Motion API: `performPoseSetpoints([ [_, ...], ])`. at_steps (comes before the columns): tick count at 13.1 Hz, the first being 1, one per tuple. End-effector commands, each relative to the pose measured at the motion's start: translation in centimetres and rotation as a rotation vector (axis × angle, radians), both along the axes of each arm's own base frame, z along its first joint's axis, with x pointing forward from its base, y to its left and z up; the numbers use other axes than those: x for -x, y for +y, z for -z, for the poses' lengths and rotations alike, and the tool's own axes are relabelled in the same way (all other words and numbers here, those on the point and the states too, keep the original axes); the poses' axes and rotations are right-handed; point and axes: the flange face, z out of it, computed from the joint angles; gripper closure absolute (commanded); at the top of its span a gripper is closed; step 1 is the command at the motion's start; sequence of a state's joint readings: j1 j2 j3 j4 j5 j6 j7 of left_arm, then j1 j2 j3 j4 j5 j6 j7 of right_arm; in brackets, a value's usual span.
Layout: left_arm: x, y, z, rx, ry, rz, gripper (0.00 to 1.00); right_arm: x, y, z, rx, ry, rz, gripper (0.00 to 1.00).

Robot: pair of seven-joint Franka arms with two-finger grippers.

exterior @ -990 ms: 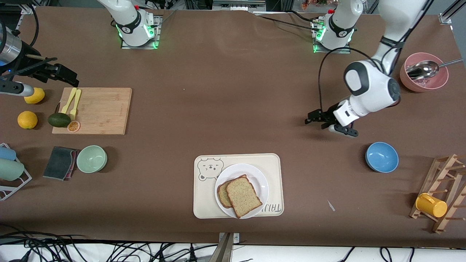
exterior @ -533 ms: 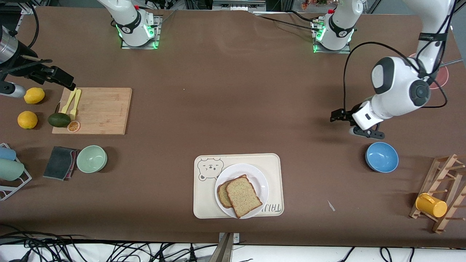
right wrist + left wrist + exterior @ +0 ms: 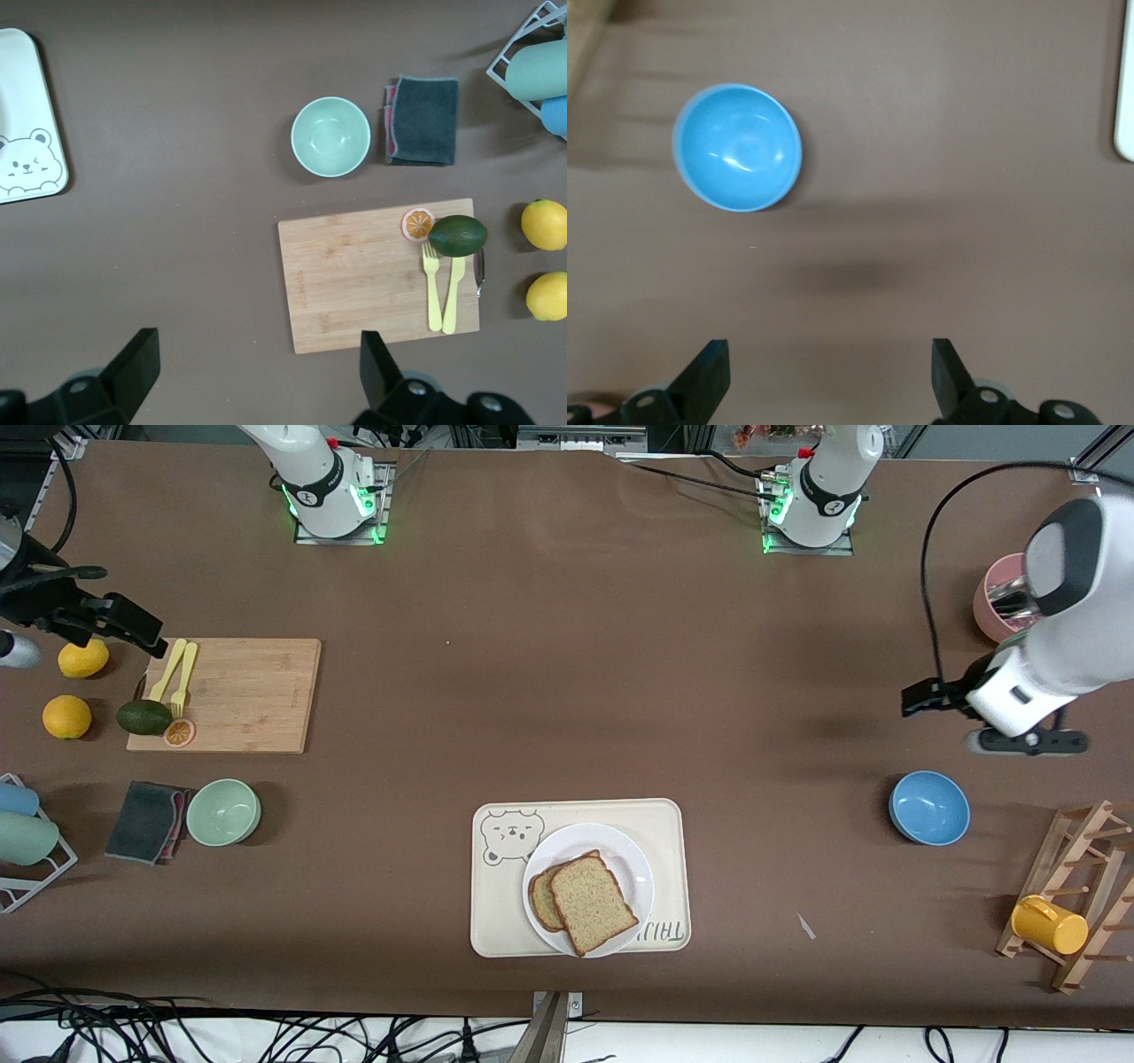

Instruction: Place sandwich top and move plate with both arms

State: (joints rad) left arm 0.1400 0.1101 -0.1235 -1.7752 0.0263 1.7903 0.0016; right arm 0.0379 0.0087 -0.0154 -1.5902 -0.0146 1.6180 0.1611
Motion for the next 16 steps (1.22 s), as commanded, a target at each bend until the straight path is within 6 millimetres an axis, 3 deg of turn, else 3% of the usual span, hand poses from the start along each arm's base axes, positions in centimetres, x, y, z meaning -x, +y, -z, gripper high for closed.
performPoseSetpoints([
  [1,0.8,1.0,-5.9,-0.045,-0.037,-0.060,0.00,0.2,-1.0,-0.1,-0.005,-0.004,-0.005,0.00],
  [4,1.8,0.8,-7.7,-0.052,-0.043,-0.114,0.00,0.3,-1.0,0.0,-0.005,0.013,0.007,0.00],
  [6,1.5,2.2,-9.8,-0.051,-0.085,-0.146,0.00,0.2,-1.1,0.2,-0.005,0.018,0.012,0.00],
  [7,1.1,1.9,-10.7,-0.051,-0.110,-0.147,0.00,0.2,-1.0,0.0,-0.005,0.013,0.010,0.00],
  [11,1.7,1.6,-12.2,-0.053,-0.129,-0.151,0.00,0.2,-1.0,-0.1,0.000,0.010,0.003,0.00],
  [16,2.0,0.9,-12.3,-0.046,-0.112,-0.134,0.00,0.2,-0.4,0.1,0.000,0.013,-0.020,0.00],
])
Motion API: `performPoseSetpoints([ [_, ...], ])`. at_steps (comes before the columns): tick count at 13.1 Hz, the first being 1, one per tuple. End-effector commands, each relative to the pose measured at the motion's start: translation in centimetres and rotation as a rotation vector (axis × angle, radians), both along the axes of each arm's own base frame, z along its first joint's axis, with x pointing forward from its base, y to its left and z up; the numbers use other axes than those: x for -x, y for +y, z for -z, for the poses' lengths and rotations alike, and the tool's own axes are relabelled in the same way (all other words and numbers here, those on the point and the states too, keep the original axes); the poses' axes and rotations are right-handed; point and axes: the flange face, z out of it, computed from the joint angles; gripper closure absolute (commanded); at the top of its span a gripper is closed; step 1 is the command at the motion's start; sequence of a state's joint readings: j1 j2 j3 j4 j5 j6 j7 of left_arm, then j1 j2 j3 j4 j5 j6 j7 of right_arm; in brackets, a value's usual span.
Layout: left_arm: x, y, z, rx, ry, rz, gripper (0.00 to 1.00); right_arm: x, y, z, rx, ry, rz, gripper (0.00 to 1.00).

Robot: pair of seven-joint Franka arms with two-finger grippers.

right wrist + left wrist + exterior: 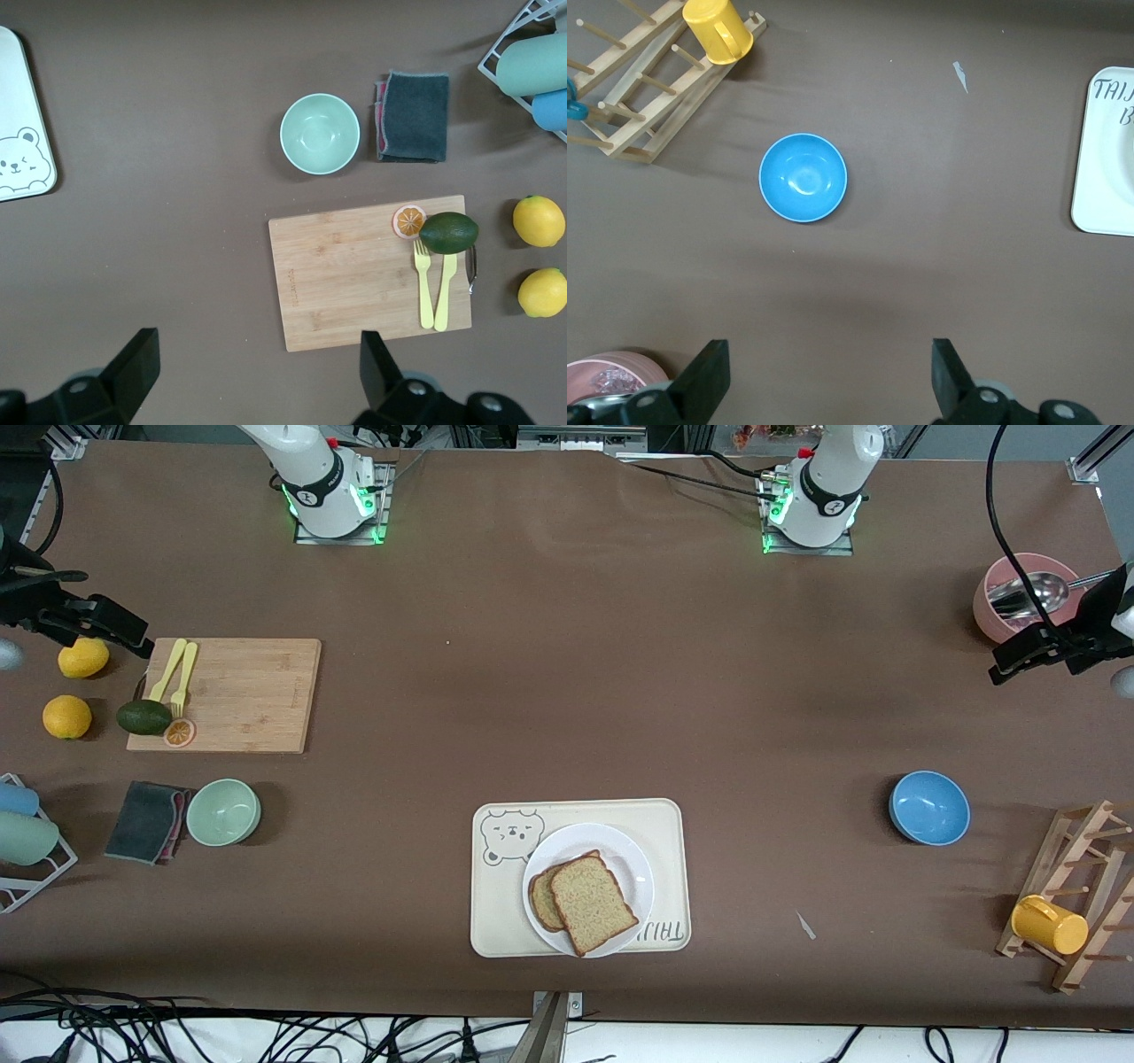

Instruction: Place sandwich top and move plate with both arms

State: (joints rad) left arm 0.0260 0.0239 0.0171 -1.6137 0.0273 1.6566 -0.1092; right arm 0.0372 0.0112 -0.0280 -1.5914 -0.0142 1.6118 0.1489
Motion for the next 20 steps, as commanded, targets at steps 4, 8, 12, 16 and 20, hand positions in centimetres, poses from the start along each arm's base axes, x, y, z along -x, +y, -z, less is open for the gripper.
performPoseSetpoints([
  [4,0.3,-0.1,-1.5,-0.030,-0.010,0.013,0.00,0.3,-0.4,0.1,-0.003,0.016,-0.133,0.00],
  [8,0.5,-0.1,-1.4,-0.029,0.010,0.014,0.00,0.3,-0.5,0.2,-0.006,0.020,-0.115,0.00],
  [12,0.6,-1.2,-1.3,-0.021,0.021,0.018,0.00,0.2,-0.4,0.0,-0.008,0.015,-0.115,0.00],
  [16,0.6,-0.9,-1.4,-0.021,0.018,0.022,0.00,0.0,-0.9,-0.2,-0.010,0.001,-0.104,0.00],
  [20,0.6,-1.5,-1.4,-0.018,0.018,0.021,0.00,-0.1,-0.8,-0.1,-0.010,-0.002,-0.106,0.00],
])
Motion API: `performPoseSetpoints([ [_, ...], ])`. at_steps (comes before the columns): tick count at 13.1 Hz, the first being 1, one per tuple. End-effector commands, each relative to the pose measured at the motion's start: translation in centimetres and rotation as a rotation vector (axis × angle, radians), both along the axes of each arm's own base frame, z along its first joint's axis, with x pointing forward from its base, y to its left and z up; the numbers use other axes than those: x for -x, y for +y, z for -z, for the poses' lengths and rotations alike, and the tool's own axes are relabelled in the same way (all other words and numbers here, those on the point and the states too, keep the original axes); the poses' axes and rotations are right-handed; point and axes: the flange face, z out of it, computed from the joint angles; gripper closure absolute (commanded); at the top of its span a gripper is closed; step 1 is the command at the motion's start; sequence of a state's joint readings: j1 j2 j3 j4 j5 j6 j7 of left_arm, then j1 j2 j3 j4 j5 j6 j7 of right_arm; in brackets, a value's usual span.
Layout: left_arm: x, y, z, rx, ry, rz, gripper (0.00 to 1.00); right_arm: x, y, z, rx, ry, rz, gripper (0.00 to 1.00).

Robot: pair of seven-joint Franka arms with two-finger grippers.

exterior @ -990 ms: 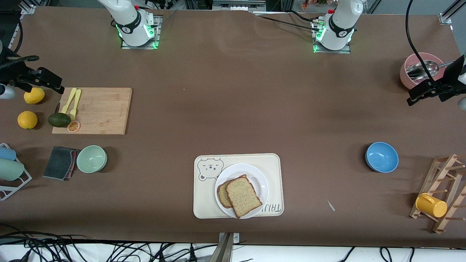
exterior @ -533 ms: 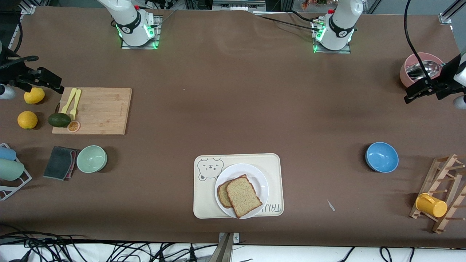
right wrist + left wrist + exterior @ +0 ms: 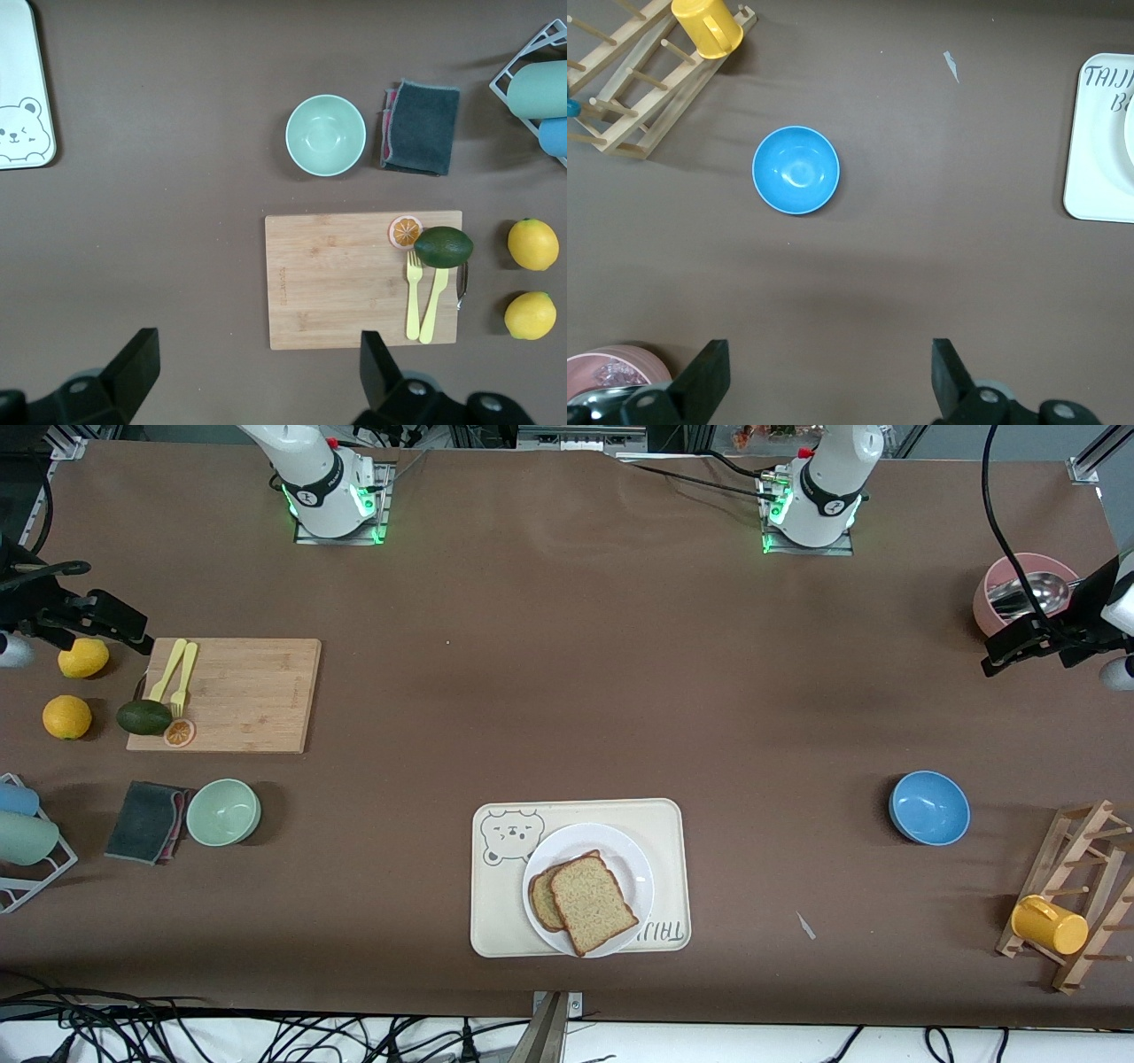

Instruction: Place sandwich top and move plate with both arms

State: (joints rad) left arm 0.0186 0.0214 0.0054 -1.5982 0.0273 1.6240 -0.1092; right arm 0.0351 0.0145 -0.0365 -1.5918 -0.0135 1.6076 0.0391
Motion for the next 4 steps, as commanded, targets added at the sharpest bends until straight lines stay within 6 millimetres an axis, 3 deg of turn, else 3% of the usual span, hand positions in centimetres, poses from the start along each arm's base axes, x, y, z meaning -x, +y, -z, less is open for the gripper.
performPoseSetpoints([
  [1,0.30,-0.47,-0.91,-0.019,0.002,0.006,0.00,-0.17,-0.16,-0.15,-0.010,-0.006,-0.008,0.00],
  [4,0.36,-0.39,-1.35,-0.017,0.003,0.002,0.00,-0.16,-0.10,-0.21,-0.007,-0.006,-0.010,0.00],
])
